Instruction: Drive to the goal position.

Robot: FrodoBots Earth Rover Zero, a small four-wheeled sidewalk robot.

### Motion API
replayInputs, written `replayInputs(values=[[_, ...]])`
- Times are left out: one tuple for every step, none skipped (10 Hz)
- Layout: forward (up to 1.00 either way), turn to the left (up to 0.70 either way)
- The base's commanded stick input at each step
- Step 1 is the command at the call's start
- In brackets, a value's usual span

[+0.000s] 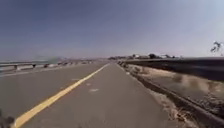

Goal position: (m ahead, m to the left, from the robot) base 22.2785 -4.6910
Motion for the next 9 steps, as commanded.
replayInputs(values=[[0.5, 0.0], [0.5, 0.0], [0.5, 0.0], [0.5, 0.0], [0.5, 0.0], [0.5, 0.0], [0.5, 0.0], [0.5, 0.0], [0.5, 0.0]])
